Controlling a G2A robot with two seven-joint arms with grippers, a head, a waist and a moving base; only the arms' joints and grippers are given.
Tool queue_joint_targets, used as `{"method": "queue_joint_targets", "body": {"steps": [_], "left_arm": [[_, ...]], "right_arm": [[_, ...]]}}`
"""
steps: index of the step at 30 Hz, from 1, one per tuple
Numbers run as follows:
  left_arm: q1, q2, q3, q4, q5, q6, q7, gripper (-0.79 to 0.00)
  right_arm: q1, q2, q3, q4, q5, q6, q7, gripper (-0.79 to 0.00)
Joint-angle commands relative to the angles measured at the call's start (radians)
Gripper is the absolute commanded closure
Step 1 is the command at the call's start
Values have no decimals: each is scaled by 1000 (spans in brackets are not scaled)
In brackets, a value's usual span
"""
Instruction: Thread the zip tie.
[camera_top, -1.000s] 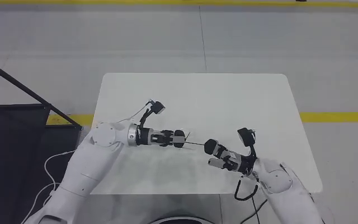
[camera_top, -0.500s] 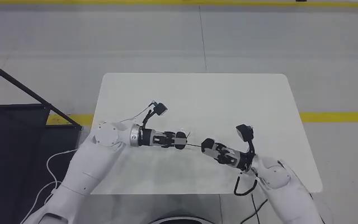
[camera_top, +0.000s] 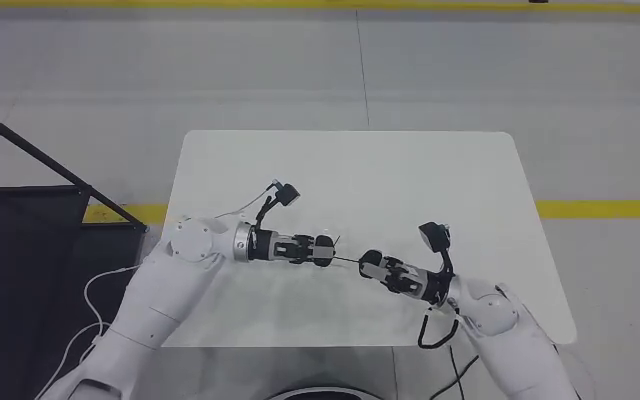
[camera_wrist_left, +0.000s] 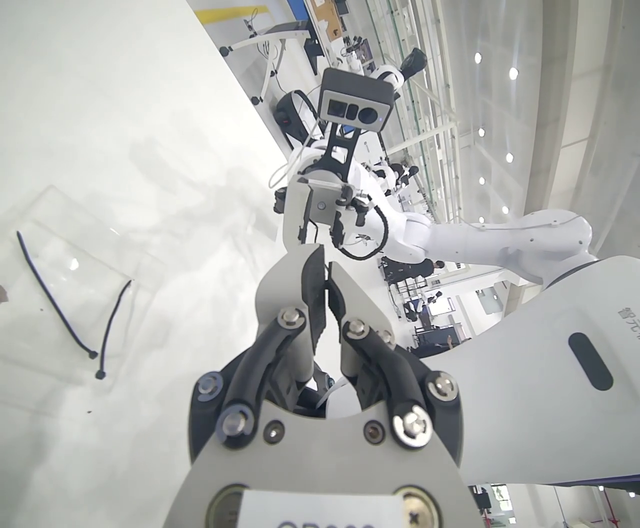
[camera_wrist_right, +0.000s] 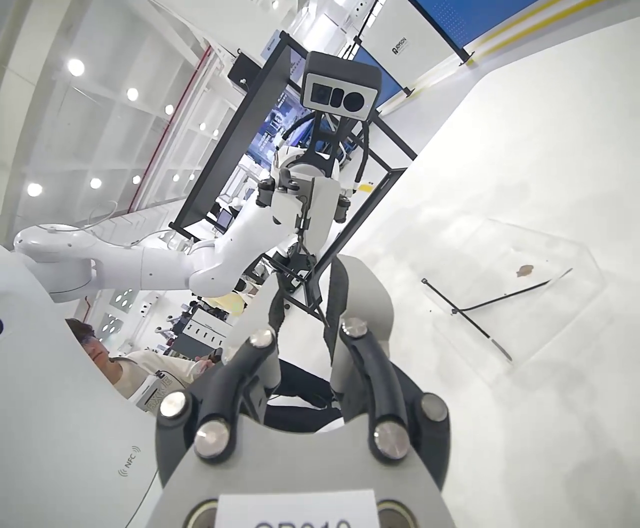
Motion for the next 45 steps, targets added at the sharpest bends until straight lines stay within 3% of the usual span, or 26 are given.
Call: {"method": "queue_joint_targets", "body": {"steps": [1,5,17,21,22,23,24,29,35,41,45], "left_arm": [[0,0,1,1,-2,-1,2,0],[-3,0,6,5,0,-1,5,0],[-8,2,14,7,1,-7,5,0],[-8,3,15,6,0,-7,8,0],[-8,3,16,7,-3,-6,11,-62],[-7,3,16,7,-14,-3,16,-339],[-7,3,15,10,-19,2,20,-785],[-4,2,4,27,-50,8,62,-785],[28,-2,-19,41,-95,-55,169,-785],[75,-9,-15,7,-15,-111,324,-785],[79,-10,-11,0,-7,-109,335,-785]], "right_arm": [[1,0,-1,1,1,1,-1,-209],[4,1,-3,5,-4,2,-8,-191],[7,3,-8,6,-13,-3,-22,0],[7,3,-8,6,-16,-5,-27,0],[7,4,-9,5,-18,-6,-27,0],[7,4,-9,6,-17,-8,-28,0],[7,4,-9,6,-17,-8,-29,0],[-4,2,2,13,-16,-5,-97,0],[-27,-6,7,20,-14,-25,-200,0],[-58,-18,16,-3,-95,2,-351,0],[-65,-21,14,-18,-131,20,-378,0]]}}
